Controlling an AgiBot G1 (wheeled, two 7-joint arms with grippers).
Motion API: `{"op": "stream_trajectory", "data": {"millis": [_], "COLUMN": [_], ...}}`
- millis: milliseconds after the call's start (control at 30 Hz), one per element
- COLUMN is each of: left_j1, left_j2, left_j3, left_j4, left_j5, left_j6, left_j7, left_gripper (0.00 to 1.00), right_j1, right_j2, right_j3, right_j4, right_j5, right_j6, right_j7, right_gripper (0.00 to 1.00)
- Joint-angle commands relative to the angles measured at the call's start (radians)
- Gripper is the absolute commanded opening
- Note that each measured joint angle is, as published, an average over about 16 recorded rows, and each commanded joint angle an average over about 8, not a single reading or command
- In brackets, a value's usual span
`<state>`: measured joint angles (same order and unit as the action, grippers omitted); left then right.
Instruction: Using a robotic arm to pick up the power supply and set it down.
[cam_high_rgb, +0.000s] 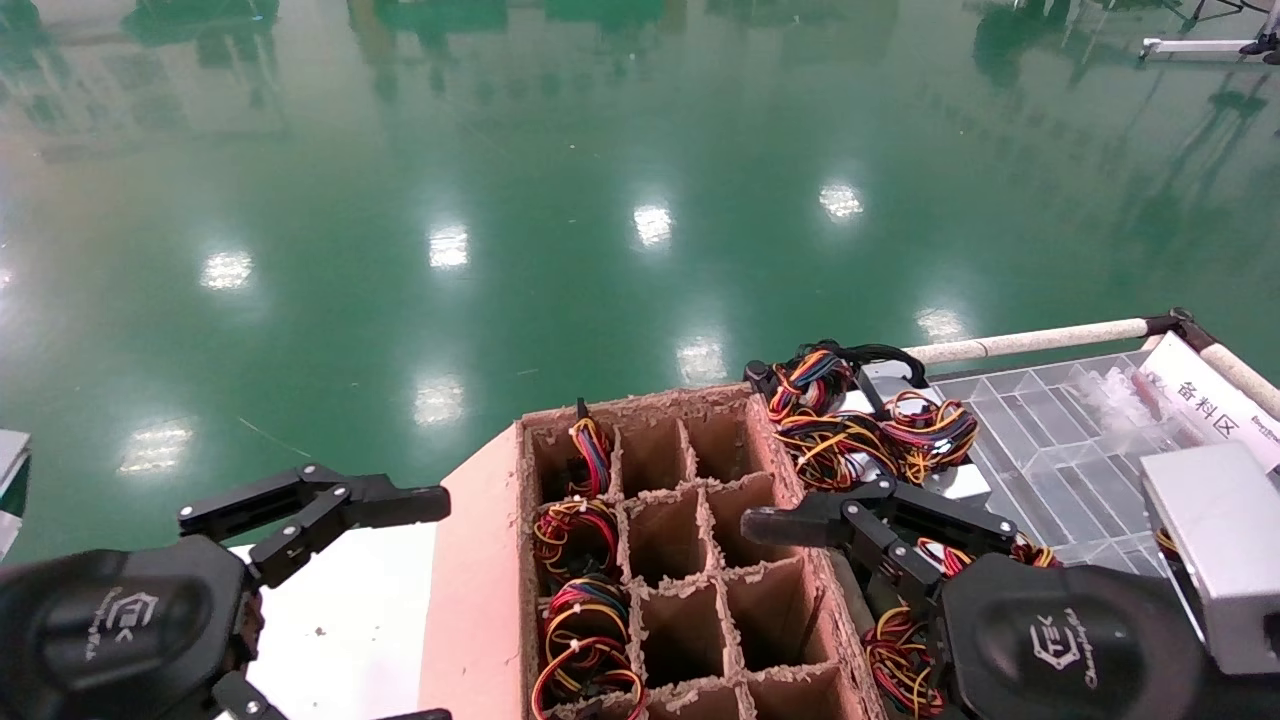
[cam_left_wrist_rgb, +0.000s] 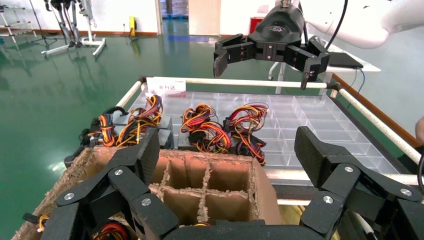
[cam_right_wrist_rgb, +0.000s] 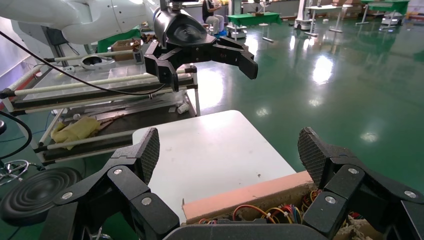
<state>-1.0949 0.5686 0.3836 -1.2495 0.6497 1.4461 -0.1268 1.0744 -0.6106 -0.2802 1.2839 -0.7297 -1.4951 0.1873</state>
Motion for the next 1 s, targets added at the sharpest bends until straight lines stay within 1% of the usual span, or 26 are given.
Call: {"op": "stream_trajectory", "data": {"millis": [33, 600, 733, 1000], "left_j1": [0.0, 0.0, 0.0, 0.0], "left_j2": [0.0, 0.0, 0.0, 0.0], "left_j3": [0.0, 0.0, 0.0, 0.0], "left_j4": [0.0, 0.0, 0.0, 0.0], "left_j5": [0.0, 0.0, 0.0, 0.0], "left_j6": [0.0, 0.0, 0.0, 0.0], "left_j7": [0.0, 0.0, 0.0, 0.0], "left_gripper": [0.0, 0.0, 0.0, 0.0], "right_j1": [0.0, -0.002, -0.006, 0.006], "right_j2": [0.0, -0.002, -0.009, -0.042], "right_j3": [0.0, -0.007, -0.033, -0.114], "right_j4": [0.0, 0.003, 0.014, 0.037], "right_j5": [0.0, -0.012, -0.057, -0.192], "right_j6": [0.0, 0.001, 0.007, 0.024], "right_j7": [0.0, 0.001, 0.008, 0.056], "right_gripper": [1.0, 1.0, 1.0, 1.0]}}
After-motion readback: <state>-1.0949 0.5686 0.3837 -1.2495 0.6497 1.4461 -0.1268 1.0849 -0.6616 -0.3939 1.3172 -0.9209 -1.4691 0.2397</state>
